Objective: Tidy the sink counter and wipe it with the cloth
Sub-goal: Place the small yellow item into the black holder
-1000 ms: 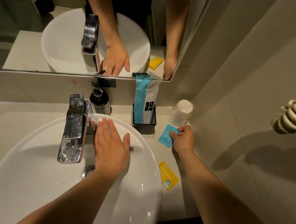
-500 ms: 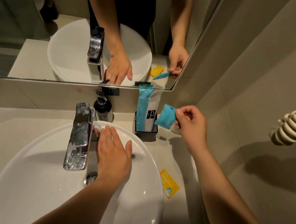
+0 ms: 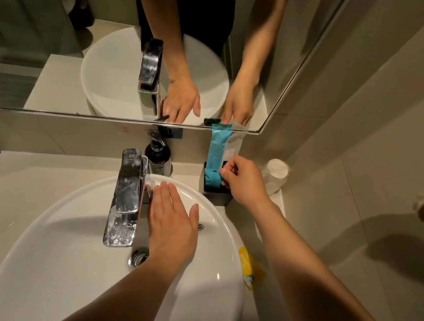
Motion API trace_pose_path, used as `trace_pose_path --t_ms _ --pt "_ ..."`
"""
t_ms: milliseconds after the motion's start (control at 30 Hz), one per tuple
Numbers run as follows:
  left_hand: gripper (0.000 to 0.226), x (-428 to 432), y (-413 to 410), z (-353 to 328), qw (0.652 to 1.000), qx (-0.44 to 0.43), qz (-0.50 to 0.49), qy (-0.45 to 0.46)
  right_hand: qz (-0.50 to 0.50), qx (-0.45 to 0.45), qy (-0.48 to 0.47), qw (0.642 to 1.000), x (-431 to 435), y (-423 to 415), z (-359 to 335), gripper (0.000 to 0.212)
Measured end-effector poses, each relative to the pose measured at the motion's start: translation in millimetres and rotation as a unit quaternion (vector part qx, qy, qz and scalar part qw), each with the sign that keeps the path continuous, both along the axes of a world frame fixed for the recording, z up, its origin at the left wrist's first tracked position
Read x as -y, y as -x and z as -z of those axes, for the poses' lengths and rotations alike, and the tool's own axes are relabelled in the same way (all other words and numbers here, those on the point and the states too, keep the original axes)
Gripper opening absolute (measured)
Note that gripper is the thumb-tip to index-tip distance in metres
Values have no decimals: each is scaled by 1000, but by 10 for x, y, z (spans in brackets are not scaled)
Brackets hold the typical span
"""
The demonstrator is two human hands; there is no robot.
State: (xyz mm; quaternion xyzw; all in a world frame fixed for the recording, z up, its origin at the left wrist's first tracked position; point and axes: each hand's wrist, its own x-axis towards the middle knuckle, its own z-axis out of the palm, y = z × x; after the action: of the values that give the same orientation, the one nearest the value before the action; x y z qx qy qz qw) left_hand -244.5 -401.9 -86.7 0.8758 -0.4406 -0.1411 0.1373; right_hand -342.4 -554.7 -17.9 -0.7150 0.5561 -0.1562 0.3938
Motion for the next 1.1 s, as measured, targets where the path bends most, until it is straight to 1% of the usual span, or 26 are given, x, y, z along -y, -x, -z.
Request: trace_pose_path --t_ms 167,267,433,533,700,833,967,1100 --pt "76 -4 9 1 1000 -1 0 2 13 -27 -33 999 67 -42 16 15" --pt "76 -9 6 2 1000 3 0 3 12 -54 -29 998 80 -65 0 14" --pt "76 -3 6 5 1000 5 1 5 6 -114 -13 993 118 -135 59 25" --pt "76 -5 2 12 1000 7 3 1 6 -129 -11 992 102 -182 87 22" --pt "76 -9 3 16 1000 0 1 5 11 -129 -20 991 61 -215 93 14" --pt "76 -3 7 10 1000 8 -2 3 31 -98 -8 995 2 -159 60 17" --pt "76 -3 6 6 1000 5 -2 -1 68 -25 0 997 -87 -45 -7 17" --pt "75 -10 0 -19 1000 1 5 -13 112 60 -8 992 -180 207 -147 15"
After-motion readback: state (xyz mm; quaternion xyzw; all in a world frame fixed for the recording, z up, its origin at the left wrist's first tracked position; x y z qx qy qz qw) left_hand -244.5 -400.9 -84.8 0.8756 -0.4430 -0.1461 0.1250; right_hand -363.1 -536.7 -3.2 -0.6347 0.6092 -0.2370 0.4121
